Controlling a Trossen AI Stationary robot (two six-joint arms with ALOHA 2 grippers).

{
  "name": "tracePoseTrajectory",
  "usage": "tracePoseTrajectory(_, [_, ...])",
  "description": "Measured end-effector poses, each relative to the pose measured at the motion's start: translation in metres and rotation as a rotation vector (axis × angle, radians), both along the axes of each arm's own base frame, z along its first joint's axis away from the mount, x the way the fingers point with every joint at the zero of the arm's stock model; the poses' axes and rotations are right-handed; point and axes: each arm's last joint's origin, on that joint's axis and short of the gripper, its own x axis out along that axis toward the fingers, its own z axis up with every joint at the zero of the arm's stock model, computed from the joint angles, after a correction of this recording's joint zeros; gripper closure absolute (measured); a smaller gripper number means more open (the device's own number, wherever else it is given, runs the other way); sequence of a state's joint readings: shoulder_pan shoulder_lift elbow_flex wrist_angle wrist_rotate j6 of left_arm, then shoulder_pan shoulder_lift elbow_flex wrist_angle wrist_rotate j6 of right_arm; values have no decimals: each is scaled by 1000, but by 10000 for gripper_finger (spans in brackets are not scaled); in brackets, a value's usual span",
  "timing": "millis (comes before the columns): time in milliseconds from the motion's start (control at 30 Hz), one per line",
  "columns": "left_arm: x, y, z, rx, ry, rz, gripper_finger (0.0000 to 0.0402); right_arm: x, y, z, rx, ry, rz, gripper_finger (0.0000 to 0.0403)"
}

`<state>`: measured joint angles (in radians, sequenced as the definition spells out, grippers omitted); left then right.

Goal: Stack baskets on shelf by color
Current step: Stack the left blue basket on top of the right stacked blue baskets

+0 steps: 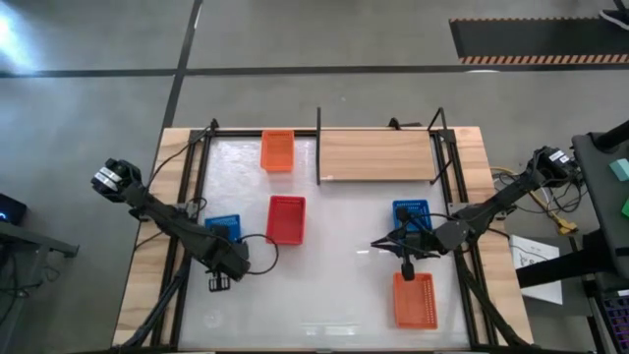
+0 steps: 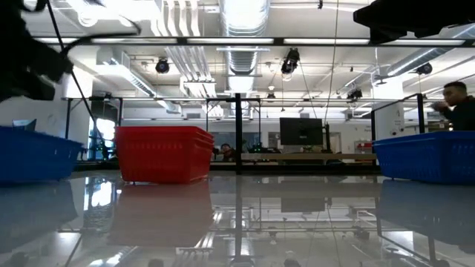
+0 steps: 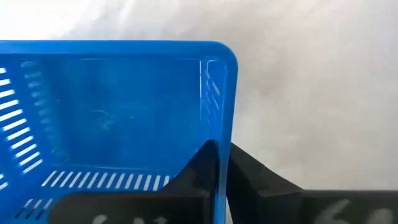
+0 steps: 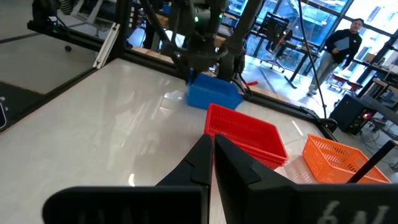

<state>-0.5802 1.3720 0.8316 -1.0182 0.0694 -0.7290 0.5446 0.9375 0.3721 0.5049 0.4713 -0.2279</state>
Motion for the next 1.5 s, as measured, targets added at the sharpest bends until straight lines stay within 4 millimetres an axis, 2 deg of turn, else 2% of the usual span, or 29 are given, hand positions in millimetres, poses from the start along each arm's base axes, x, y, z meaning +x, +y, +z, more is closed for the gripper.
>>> tracePoseTrajectory(133, [16, -16, 29, -150, -92, 14, 401, 0, 0, 0, 0, 0, 0, 394])
tracePoseTrajectory(300, [48, -45, 67, -393, -352, 36, 401, 0, 0, 0, -6, -1, 1, 394])
tracePoseTrajectory(400, [70, -60, 79, -443, -506, 44, 401, 0, 0, 0, -6, -2, 1, 394])
tracePoseTrajectory(533, [97, -75, 75, -401, -577, 12, 401, 0, 0, 0, -7, -2, 2, 394])
tracePoseTrajectory(767, [148, -87, 48, -263, -611, -66, 401, 0, 0, 0, -6, -3, 2, 394])
tracePoseTrajectory(867, [168, -82, 38, -225, -636, -76, 401, 0, 0, 0, -5, -4, 2, 394])
tracePoseTrajectory(1033, [196, -66, 34, -198, -736, -82, 401, 0, 0, 1, 6, -5, 4, 394])
tracePoseTrajectory(1167, [207, -55, 35, -180, -801, -110, 393, 0, 1, 0, 37, 1, 2, 394])
tracePoseTrajectory(1333, [209, -45, 36, -143, -822, -164, 357, 0, 1, 0, 68, 10, 0, 394])
tracePoseTrajectory(1500, [209, -44, 43, -110, -864, -254, 324, 0, 1, -1, 88, 12, -4, 394])
